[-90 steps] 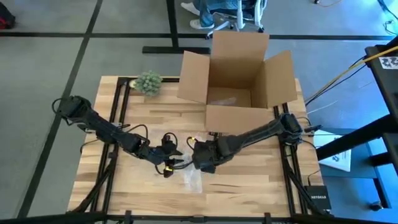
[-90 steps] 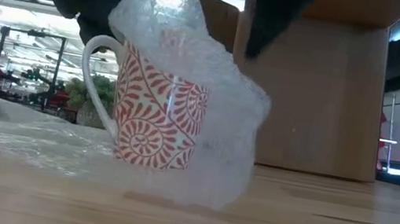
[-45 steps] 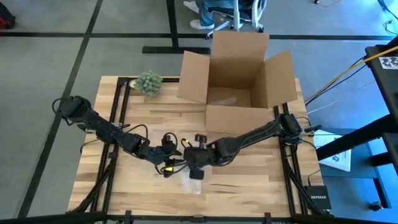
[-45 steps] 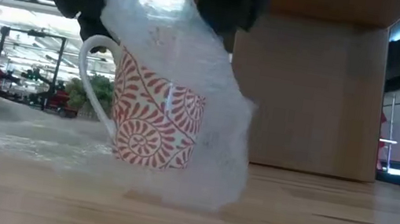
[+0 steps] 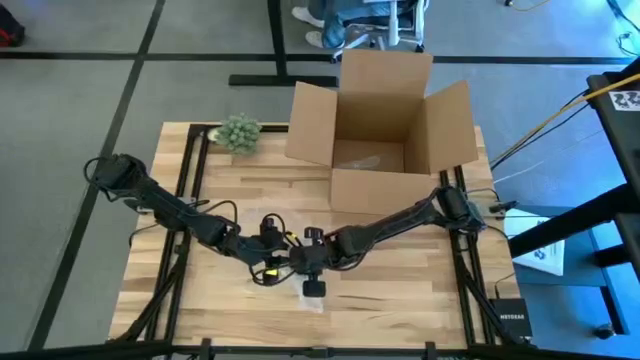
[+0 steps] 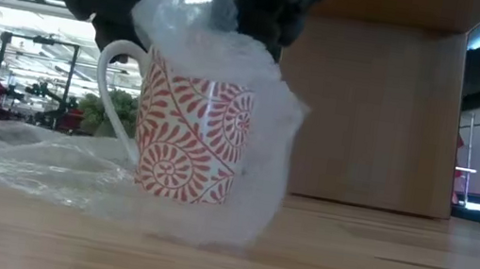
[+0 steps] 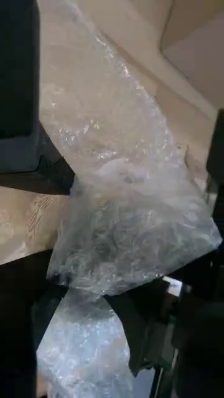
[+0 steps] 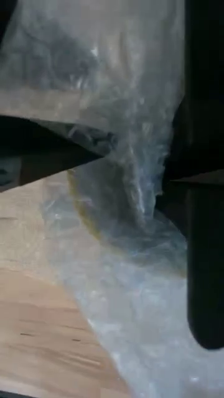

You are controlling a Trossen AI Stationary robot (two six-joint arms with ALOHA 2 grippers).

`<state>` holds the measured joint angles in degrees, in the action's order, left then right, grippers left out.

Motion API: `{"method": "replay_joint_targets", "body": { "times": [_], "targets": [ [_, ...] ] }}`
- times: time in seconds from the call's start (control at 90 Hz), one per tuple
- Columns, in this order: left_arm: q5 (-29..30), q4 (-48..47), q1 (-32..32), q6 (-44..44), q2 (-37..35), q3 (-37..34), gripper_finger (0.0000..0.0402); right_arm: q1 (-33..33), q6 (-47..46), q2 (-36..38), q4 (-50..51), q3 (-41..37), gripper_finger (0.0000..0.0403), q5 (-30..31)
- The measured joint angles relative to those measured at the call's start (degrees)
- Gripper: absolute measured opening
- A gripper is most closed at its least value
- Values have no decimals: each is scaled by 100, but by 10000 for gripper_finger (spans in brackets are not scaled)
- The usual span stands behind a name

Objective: Wrap mug
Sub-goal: Wrap the orange patterned mug with the bubble wrap

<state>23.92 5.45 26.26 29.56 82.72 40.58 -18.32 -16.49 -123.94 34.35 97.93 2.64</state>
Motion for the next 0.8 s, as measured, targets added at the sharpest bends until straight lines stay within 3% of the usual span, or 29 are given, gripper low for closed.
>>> {"method": "replay_joint_targets", "body": {
  "times": [0.2, 0.311, 0.478, 0.578, 0.722, 0.8],
  "targets": [
    [-61, -183, 69, 1, -249, 128, 125, 4, -17, -9, 62, 46, 0, -68],
    [-9, -971, 236, 2, -653, 441, 125, -3, -17, -19, 12, 55, 0, -66],
    [1051, -1871, 347, 61, -888, 554, 125, -3, 14, -26, -9, 52, 0, -66],
    [1222, -1322, 194, -251, -712, 450, 125, -3, 51, -28, -34, 48, 0, -68],
    [180, -60, 9, -699, -116, 325, 125, -3, 130, -28, -34, 46, 0, -68],
    [57, 195, 31, -728, 240, 322, 125, -5, 150, -28, -25, 44, 0, -70]
  ]
}}
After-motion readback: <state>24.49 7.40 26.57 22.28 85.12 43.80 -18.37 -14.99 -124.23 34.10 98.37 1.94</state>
